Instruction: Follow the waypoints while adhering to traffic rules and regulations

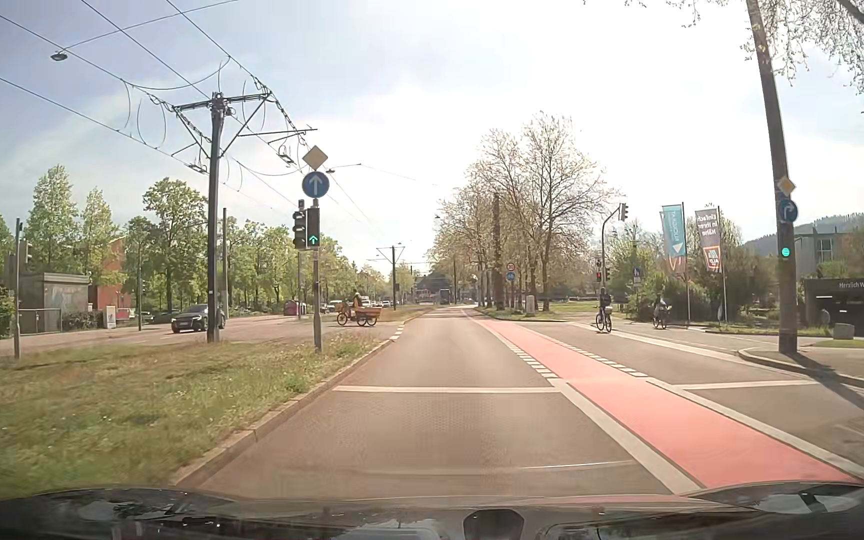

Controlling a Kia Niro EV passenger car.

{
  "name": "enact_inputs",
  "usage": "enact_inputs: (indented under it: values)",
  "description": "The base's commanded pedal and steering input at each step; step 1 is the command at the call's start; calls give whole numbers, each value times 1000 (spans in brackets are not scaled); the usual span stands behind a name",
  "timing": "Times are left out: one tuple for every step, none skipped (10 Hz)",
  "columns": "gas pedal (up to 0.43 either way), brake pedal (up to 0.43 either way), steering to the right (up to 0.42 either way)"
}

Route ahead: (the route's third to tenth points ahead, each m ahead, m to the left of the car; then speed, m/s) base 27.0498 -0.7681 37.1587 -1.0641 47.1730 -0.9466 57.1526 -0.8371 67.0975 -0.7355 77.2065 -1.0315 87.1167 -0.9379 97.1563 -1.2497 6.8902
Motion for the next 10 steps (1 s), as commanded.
enact_inputs:
  values:
    - [0, 0, -6]
    - [0, 0, -6]
    - [0, 0, -6]
    - [0, 0, -6]
    - [0, 0, -6]
    - [8, 0, -6]
    - [28, 0, -5]
    - [39, 0, -5]
    - [39, 0, -5]
    - [39, 0, -4]
